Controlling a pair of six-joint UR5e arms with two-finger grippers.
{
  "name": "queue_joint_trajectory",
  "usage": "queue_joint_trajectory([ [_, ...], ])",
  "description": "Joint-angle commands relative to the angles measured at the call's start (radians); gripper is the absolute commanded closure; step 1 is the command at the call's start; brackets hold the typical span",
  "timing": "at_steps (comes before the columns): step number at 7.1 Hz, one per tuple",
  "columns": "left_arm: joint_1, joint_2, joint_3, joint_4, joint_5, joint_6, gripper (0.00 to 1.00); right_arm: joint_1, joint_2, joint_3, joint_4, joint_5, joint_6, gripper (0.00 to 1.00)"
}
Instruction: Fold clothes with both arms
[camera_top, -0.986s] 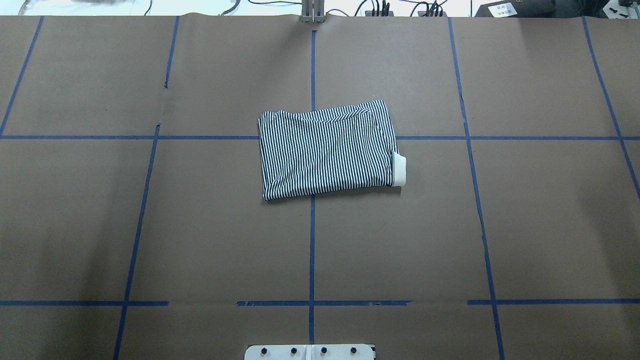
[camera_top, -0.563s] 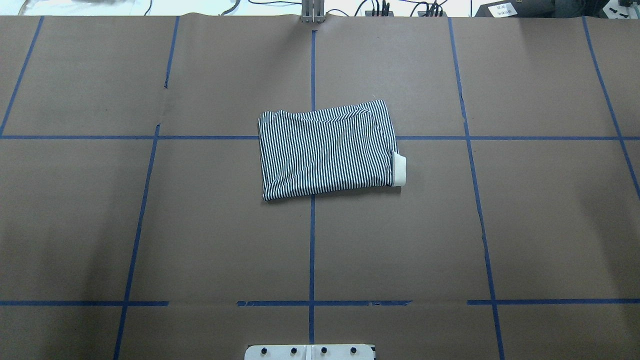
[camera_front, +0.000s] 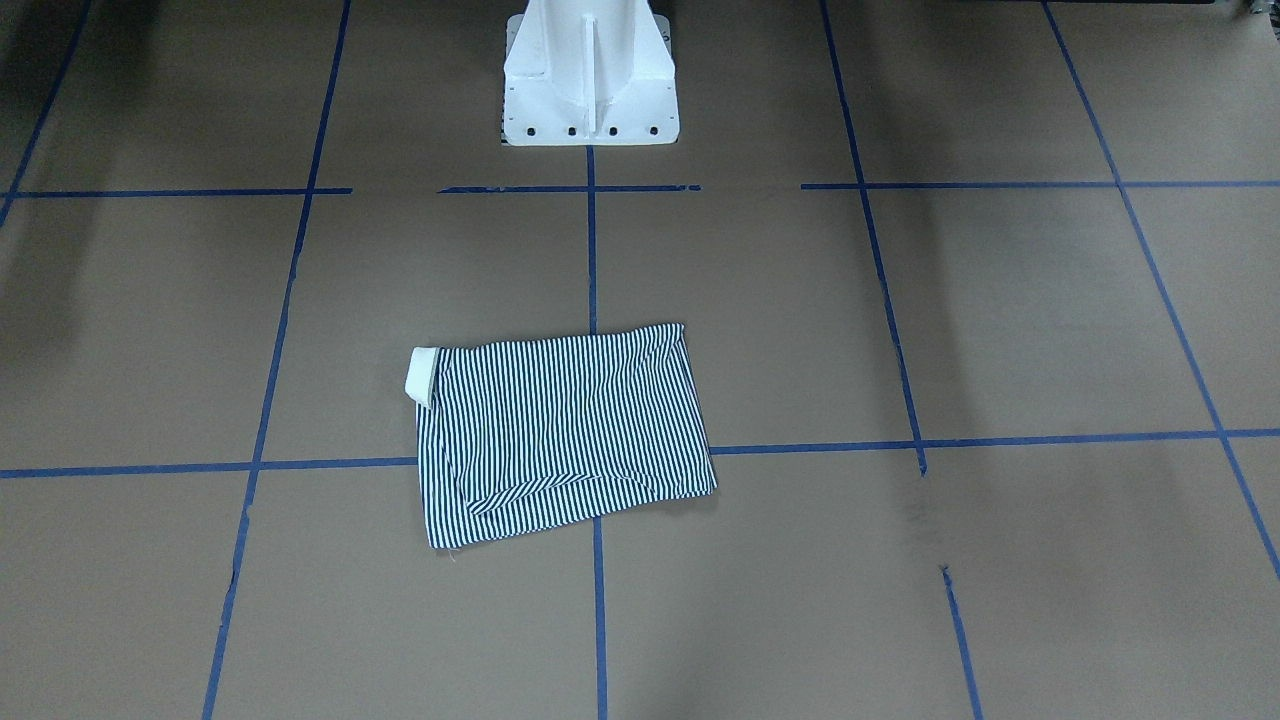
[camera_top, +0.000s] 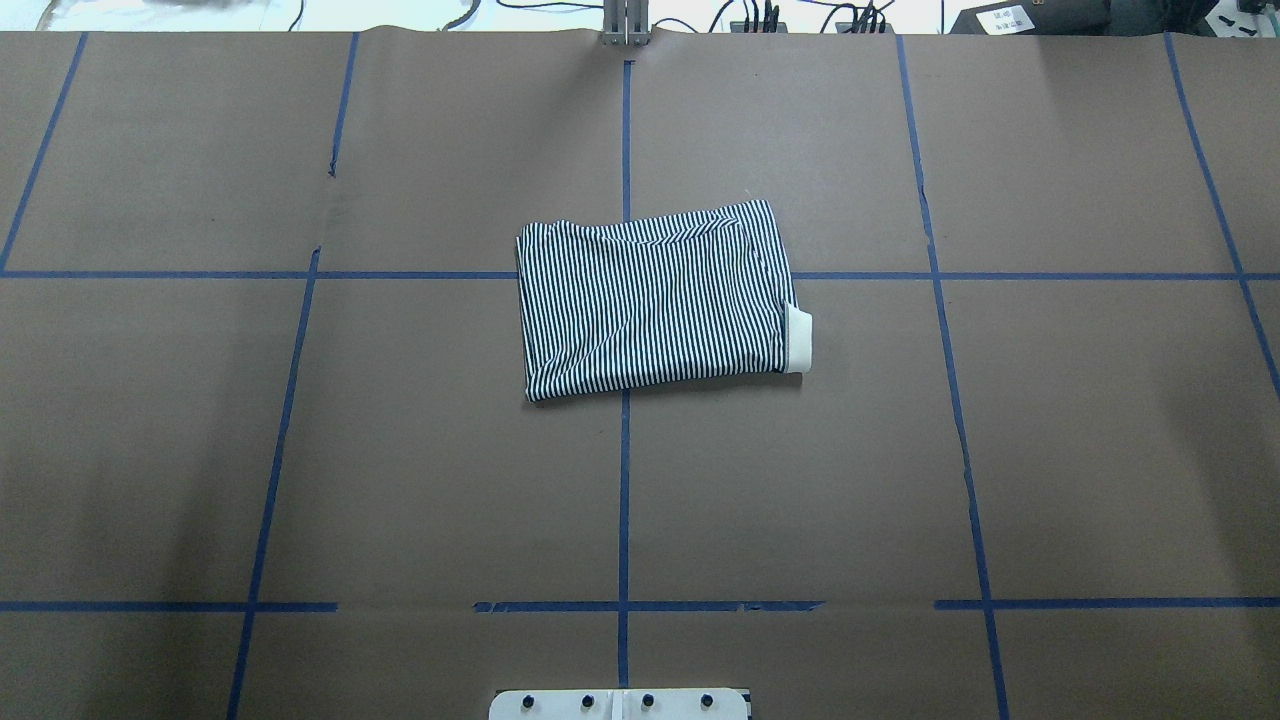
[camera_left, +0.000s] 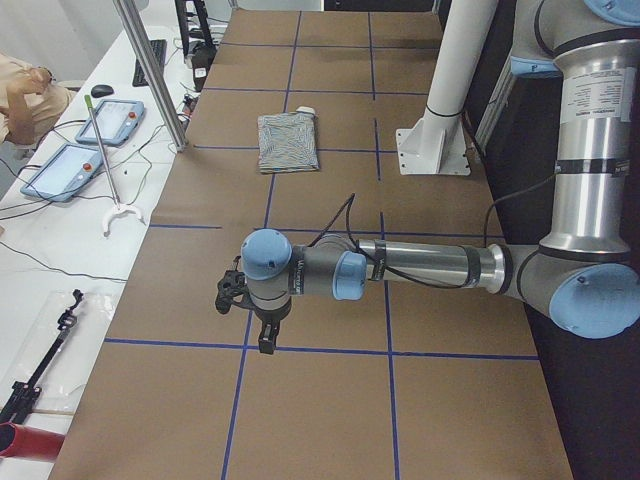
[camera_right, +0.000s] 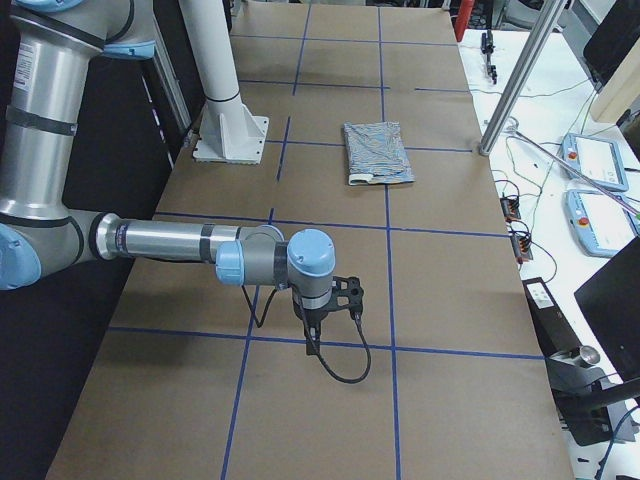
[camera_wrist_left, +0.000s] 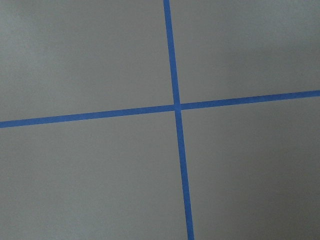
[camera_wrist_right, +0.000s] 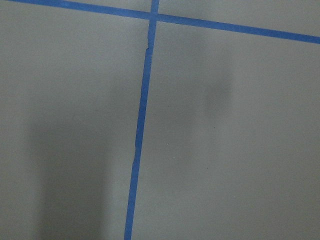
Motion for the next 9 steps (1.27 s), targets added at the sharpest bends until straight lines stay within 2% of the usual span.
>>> queue_joint_trajectory([
  [1,0.001,0.000,0.002,0.000,0.001,0.000,0.00,0.000,0.000,-0.003,0.001,-0.001,-0.002,0.00],
  [9,0.001,0.000,0.004,0.000,-0.001,-0.003,0.00,0.000,0.000,-0.015,0.001,0.001,-0.003,0.00],
])
